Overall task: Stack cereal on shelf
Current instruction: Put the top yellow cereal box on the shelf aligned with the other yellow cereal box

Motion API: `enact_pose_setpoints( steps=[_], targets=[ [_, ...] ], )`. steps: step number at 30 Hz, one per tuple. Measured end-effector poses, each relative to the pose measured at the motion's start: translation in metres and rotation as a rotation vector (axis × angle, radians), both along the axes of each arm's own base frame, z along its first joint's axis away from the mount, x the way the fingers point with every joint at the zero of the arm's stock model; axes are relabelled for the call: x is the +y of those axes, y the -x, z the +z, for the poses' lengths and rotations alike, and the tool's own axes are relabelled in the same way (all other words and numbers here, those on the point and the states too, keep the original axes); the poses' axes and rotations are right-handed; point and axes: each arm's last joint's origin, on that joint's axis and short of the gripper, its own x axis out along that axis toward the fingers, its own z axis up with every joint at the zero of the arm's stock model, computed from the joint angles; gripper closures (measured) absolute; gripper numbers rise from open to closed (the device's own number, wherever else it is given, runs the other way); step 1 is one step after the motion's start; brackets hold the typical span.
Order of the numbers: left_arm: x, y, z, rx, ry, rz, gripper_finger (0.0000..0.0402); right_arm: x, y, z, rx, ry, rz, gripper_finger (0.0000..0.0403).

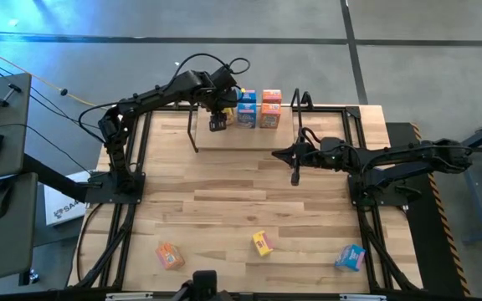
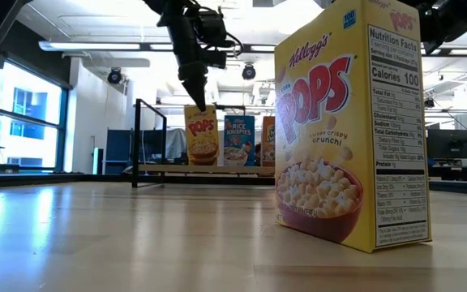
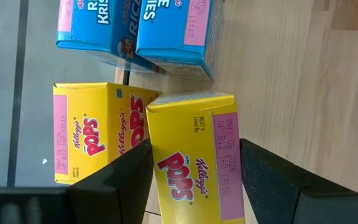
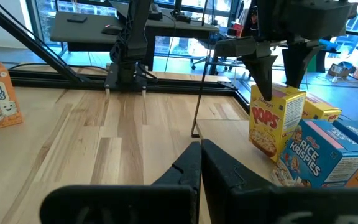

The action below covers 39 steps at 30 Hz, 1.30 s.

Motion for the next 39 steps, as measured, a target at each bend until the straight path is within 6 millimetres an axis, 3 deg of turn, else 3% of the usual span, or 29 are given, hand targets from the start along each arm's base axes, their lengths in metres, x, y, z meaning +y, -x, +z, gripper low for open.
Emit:
enact_pose_setpoints(
  steps=[15, 25, 31, 36, 39],
  targets=[
    [-0.001, 0.001, 0.000, 0.016, -0.001, -0.036, 0.0188, 0.000, 0.000, 0.000, 0.000, 0.000, 0.000, 0.0403],
    [-0.001, 0.001, 0.000, 0.026, -0.009, -0.033, 0.0131, 0.000, 0.000, 0.000, 0.001, 0.000, 0.000, 0.0403],
    [0.000, 0.001, 0.002, 0.076, -0.106, -0.014, 0.0123, 0.000, 0.000, 0.000, 0.000, 0.000, 0.000, 0.0403],
    [-0.017, 0.000, 0.000, 0.135, -0.068, -0.043, 0.0128, 0.000, 0.000, 0.000, 0.001, 0.000, 0.000, 0.0403],
    [-0.033, -0.008, -0.001, 0.077, 0.026, -0.045, 0.0152, 0.000, 0.000, 0.000, 0.001, 0.000, 0.000, 0.0403]
  ],
)
